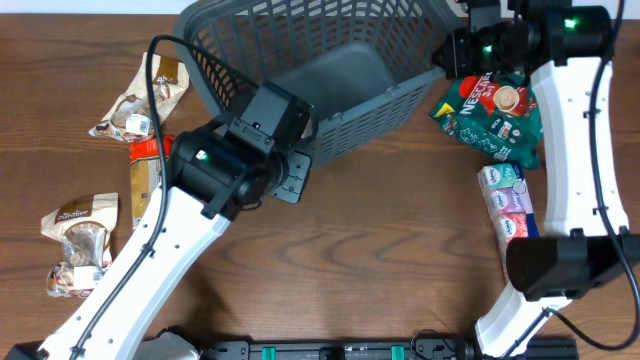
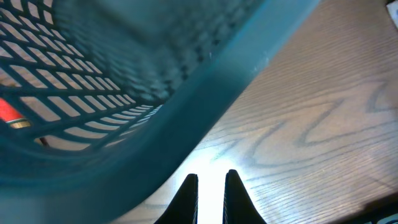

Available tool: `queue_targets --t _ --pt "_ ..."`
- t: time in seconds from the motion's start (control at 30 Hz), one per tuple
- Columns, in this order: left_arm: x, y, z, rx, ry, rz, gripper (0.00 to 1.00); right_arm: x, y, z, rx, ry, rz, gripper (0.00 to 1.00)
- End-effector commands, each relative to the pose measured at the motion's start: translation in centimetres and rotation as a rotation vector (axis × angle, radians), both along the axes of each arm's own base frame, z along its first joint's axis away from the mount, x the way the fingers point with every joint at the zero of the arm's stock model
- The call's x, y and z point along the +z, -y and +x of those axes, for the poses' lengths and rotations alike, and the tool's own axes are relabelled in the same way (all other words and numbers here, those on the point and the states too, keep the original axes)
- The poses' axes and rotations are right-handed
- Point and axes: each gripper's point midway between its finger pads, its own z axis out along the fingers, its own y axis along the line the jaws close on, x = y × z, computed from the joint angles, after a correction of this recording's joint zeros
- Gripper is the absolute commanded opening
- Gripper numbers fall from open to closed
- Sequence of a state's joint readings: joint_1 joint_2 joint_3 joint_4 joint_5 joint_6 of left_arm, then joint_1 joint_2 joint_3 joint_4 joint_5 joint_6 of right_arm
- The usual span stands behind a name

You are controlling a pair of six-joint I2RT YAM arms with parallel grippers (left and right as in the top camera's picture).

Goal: Pack container
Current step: 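Pull the grey basket toward the table center with both grippers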

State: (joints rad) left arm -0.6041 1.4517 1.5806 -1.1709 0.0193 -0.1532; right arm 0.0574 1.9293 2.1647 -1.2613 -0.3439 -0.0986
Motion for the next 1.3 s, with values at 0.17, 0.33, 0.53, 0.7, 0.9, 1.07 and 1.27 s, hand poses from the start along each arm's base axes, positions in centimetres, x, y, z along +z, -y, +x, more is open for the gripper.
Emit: queue_targets --t 0.17,0.33,0.53,0.7,0.9,1.07,1.27 --pt "-1.6 0.0 0.3 -0.021 -0.031 0.049 0.06 -3.4 -1.1 0.6 0.051 -0.078 -0.017 0.01" --pt "-1.6 -0.7 0.8 0.001 -0.009 0.087 0.06 -3.7 -1.1 0.2 0.055 -0.098 -0.020 0.01" --pt "-1.5 -1.0 1.4 0.015 0.018 0.108 0.06 -3.9 -1.0 -0.4 0.067 -0.121 -0.027 0.01" --pt "-1.2 -1.7 2.2 0.043 0.045 0.120 0.06 -4.2 -1.0 -1.1 0.073 -0.152 -0.030 0.01" --pt "-1.0 -3.3 3.5 0.103 0.058 0.112 0.06 -4.6 -0.9 -2.3 0.074 -0.204 -0.033 0.01" --pt "-0.9 -4.2 4.2 0.110 0.071 0.119 0.06 -4.8 -1.1 -3.2 0.096 -0.232 -0.041 0.01" --pt "-0.7 -4.3 4.7 0.112 0.087 0.113 0.06 -4.7 -2.2 -3.9 0.129 -0.241 -0.048 0.01"
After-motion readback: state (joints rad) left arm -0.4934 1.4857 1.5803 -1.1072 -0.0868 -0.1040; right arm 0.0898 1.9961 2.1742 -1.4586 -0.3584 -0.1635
